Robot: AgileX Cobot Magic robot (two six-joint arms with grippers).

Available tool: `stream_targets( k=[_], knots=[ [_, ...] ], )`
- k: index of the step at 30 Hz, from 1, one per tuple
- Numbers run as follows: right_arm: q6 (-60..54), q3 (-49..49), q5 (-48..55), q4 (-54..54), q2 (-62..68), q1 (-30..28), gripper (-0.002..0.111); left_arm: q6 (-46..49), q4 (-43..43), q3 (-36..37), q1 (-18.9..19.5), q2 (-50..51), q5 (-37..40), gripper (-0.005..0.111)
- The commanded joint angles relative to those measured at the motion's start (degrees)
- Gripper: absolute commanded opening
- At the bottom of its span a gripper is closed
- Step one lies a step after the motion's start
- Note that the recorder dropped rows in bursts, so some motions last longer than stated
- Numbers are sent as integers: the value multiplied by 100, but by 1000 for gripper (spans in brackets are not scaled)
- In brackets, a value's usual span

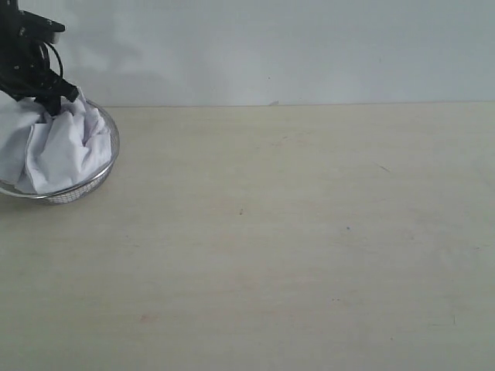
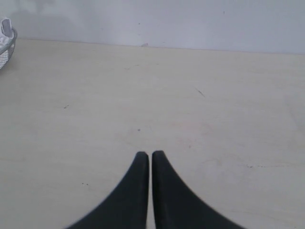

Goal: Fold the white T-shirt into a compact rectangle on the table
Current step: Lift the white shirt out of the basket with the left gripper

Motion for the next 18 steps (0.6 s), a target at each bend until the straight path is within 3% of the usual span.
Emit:
stream_targets(
  k=[1,4,7,18],
  knots=[
    [-33,-2,-48,-8,-23,10,0,-123,56,-23,21,189,-32,42],
    [-33,-2,-48,-8,-23,10,0,-123,100,-23,21,333,-54,29],
    [0,-2,-35,-8,-23,10,0,-111,110,-23,21,342,-156,5],
    [0,-2,-35,-8,-23,10,0,-432,-7,-23,21,-997,-325,4]
  ],
)
